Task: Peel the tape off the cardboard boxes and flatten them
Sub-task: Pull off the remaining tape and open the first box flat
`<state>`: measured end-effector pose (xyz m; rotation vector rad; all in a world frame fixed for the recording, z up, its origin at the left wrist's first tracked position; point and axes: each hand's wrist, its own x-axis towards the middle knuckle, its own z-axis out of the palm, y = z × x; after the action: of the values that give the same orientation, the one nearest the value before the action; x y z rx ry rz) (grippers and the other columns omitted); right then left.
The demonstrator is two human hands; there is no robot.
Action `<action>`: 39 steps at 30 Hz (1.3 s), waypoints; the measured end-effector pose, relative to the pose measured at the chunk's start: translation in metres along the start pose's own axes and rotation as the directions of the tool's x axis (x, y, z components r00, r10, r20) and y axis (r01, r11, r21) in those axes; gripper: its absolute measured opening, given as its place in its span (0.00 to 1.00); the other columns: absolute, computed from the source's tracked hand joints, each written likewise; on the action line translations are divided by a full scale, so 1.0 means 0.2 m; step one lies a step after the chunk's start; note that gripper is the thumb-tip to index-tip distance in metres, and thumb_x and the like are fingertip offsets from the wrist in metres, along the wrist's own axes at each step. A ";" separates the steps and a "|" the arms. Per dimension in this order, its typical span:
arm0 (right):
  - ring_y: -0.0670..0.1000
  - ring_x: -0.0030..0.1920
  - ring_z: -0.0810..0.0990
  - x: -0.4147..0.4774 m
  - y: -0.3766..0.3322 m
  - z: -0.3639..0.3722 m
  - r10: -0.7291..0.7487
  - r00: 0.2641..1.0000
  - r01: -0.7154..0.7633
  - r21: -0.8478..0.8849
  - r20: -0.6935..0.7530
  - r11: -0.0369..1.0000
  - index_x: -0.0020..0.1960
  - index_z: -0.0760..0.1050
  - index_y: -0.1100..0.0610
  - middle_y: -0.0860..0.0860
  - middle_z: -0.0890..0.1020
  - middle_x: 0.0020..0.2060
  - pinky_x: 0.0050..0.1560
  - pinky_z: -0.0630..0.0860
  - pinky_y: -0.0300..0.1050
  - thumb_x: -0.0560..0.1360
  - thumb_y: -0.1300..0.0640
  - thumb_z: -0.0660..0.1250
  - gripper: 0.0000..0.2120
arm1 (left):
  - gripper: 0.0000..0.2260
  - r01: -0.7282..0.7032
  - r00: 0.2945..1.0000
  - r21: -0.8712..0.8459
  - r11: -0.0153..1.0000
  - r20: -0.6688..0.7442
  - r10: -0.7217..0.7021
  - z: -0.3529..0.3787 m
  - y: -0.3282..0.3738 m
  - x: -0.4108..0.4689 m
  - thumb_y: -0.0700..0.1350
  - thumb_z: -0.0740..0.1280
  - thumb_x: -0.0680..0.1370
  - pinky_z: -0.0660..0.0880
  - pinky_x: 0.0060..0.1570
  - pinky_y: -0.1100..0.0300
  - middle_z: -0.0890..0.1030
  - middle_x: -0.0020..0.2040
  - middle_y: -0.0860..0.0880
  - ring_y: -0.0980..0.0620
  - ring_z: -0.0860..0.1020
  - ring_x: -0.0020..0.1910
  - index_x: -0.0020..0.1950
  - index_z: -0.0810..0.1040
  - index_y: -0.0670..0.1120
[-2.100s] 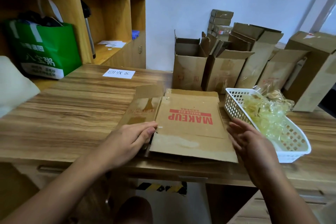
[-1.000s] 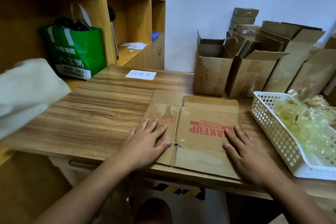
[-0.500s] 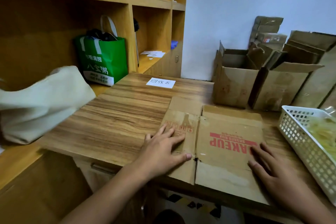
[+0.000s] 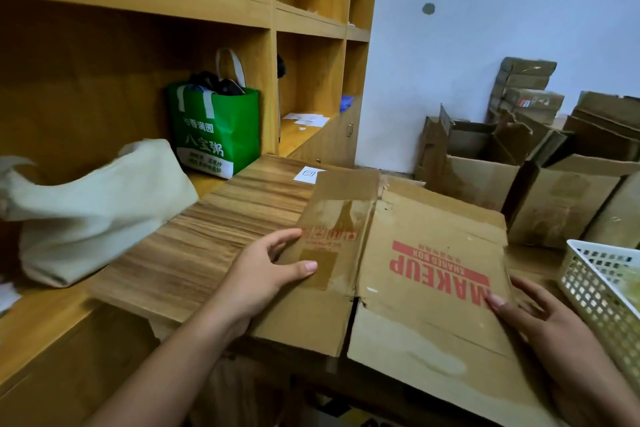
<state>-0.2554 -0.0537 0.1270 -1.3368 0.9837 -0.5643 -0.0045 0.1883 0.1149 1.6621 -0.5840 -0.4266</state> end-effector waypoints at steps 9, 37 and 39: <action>0.57 0.55 0.83 0.13 -0.21 0.39 -0.128 0.986 0.138 -0.089 0.109 0.986 0.77 0.65 0.40 0.51 0.81 0.63 0.58 0.80 0.64 0.75 0.57 0.72 0.34 | 0.32 -0.011 0.990 0.153 0.988 -0.138 0.032 -0.32 -0.03 0.18 0.44 0.78 0.71 0.71 0.49 0.71 0.75 0.59 0.66 0.69 0.73 0.53 0.73 0.72 0.58; 0.57 0.71 0.68 0.74 0.03 1.36 -0.473 0.797 0.464 -0.882 0.376 0.080 0.67 0.75 0.57 0.56 0.72 0.71 0.71 0.65 0.50 0.83 0.49 0.54 0.20 | 0.16 -0.077 0.987 0.858 0.508 -0.005 0.158 -0.77 -0.37 0.94 0.44 0.63 0.83 0.65 0.71 0.54 0.71 0.74 0.55 0.52 0.68 0.71 0.70 0.76 0.57; 0.57 0.68 0.70 0.76 0.03 1.38 -0.446 0.805 0.501 -0.852 0.392 0.155 0.65 0.72 0.58 0.56 0.74 0.68 0.69 0.65 0.49 0.83 0.52 0.53 0.17 | 0.19 -0.122 0.982 0.882 0.455 0.041 0.183 -0.75 -0.38 0.94 0.41 0.61 0.83 0.66 0.71 0.55 0.71 0.74 0.57 0.53 0.69 0.72 0.71 0.75 0.58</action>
<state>0.0528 -0.0304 0.0645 -2.8345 0.8077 -0.3802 0.2437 0.2056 0.0739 2.5891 -1.0116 0.1386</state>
